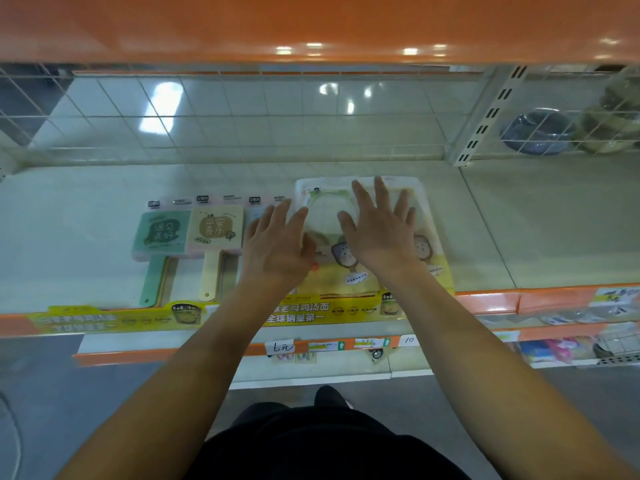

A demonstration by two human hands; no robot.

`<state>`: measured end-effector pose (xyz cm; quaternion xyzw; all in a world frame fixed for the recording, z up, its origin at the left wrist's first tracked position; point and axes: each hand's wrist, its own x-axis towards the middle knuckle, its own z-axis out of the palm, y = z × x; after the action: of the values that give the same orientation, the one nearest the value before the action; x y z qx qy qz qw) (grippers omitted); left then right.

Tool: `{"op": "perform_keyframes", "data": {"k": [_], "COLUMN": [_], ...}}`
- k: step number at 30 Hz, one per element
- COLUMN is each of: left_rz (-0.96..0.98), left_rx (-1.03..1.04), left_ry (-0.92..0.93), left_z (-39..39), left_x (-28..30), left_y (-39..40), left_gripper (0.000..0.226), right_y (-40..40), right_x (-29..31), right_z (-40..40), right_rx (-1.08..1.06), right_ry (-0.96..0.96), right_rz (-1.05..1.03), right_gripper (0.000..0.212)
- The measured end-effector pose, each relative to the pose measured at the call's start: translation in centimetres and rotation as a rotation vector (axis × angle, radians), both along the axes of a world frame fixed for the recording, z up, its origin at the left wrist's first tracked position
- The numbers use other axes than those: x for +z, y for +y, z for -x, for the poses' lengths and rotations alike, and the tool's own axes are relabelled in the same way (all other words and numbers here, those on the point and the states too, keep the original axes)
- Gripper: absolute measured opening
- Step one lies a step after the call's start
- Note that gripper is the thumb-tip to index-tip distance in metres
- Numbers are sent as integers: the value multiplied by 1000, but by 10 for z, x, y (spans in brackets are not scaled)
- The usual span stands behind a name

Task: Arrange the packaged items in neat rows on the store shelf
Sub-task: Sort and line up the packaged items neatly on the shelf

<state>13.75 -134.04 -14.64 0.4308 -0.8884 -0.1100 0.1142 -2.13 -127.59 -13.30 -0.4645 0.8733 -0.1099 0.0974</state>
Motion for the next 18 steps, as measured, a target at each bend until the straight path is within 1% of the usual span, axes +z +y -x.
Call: {"op": "perform_keyframes", "data": {"k": [2, 5, 8, 10, 13, 16, 18], "left_rz": [11, 40, 54, 94, 101, 88, 99], "left_rx": [36, 84, 102, 90, 67, 31, -3], "left_ry": [23, 87, 142, 128, 119, 95, 92], "left_z": [-21, -66, -111, -138, -159, -171, -177], "left_x": [4, 6, 3, -1, -4, -8, -13], "left_y": [-10, -31, -50, -60, -66, -66, -69], "left_gripper": [49, 47, 46, 46, 46, 52, 50], "right_y": [-9, -22, -33, -40, -47, -50, -49], "right_x": [5, 7, 3, -1, -11, -20, -25], "right_z": [-21, -55, -83, -98, -113, -126, -132], "right_rx": [108, 294, 405, 459, 507, 503, 472], "right_ry": [-20, -85, -116, -114, -44, -13, -7], "right_rz": [90, 243, 264, 235, 189, 204, 227], "right_gripper": [57, 42, 30, 32, 41, 42, 40]}}
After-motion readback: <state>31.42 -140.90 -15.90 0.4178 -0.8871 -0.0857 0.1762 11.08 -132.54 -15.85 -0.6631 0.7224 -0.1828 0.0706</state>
